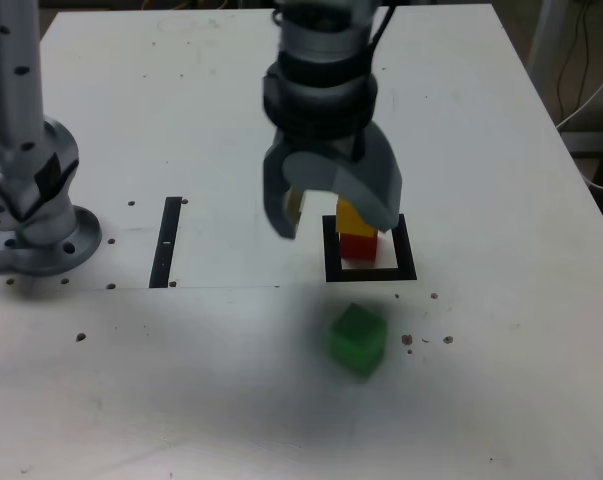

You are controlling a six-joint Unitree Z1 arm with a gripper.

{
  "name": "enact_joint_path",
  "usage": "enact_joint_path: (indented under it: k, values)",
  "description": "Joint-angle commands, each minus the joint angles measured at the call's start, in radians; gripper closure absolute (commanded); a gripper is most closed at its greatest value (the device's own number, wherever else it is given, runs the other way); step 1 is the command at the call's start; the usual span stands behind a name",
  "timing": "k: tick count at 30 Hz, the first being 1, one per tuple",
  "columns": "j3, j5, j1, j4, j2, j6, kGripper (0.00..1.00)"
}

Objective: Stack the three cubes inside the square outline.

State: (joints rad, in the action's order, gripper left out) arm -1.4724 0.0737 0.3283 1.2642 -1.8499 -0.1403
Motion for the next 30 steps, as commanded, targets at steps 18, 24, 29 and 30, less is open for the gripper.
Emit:
enact_joint_path:
  k: [18,24,29,30]
  values:
    - [-0.076,-0.047,0.260,-0.049,-0.124,-0.360,0.02]
    - [-0.043,-0.075,0.227,-0.065,-0.166,-0.360,0.03]
    - [-0.014,-0.104,0.176,-0.119,-0.206,-0.360,0.05]
    - [-0.013,-0.108,0.170,-0.131,-0.211,-0.360,0.05]
